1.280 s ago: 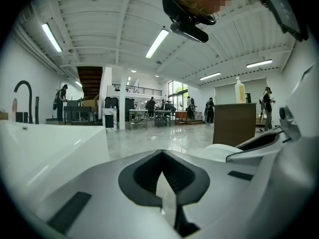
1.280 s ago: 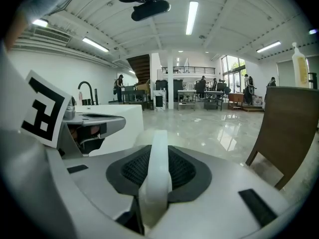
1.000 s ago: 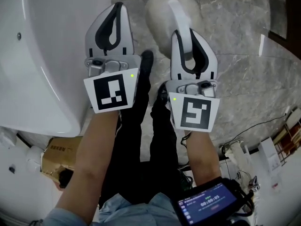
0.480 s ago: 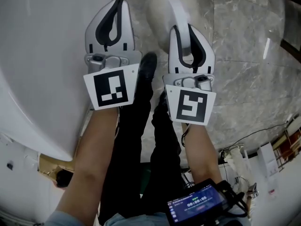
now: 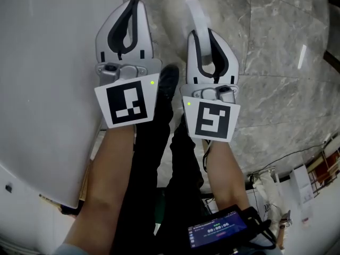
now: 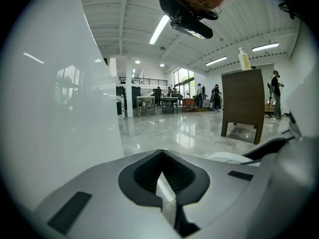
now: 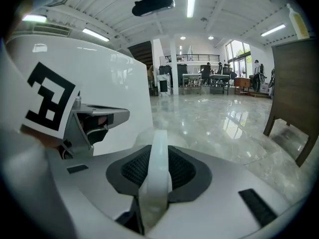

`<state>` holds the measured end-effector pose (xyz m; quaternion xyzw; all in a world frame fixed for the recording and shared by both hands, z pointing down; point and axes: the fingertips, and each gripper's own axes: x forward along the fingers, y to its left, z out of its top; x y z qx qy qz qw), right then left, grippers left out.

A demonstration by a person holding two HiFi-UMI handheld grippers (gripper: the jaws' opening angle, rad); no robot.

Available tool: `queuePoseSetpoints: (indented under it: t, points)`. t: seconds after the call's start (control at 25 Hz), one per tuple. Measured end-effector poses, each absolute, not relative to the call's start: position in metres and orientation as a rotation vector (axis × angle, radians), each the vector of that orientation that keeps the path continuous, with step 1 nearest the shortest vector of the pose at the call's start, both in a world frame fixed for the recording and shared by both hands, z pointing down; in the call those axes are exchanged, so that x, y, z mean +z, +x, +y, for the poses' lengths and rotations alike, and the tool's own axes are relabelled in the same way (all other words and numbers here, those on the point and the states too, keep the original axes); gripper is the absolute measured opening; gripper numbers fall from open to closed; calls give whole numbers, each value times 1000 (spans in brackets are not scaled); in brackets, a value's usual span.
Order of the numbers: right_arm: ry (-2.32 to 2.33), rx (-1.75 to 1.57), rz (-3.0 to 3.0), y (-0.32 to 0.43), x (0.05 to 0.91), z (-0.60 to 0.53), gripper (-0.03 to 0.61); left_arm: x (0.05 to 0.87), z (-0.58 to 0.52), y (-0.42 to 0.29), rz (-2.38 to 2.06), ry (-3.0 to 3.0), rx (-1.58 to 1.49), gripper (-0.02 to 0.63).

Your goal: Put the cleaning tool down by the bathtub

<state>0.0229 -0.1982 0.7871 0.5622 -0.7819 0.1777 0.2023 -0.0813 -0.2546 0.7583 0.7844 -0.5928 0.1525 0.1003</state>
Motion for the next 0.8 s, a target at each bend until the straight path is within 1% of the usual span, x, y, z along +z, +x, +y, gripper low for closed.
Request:
queuePoseSetpoints:
  t: [0.2,0.8]
  points:
    - [1521,523,-2177,13,819,-193,106,775,-252,-87,-1764,2299,475,14]
    - [1459,571,-2185,-9,880,-199,106,807,-247,-98,-1773,2236,516,14]
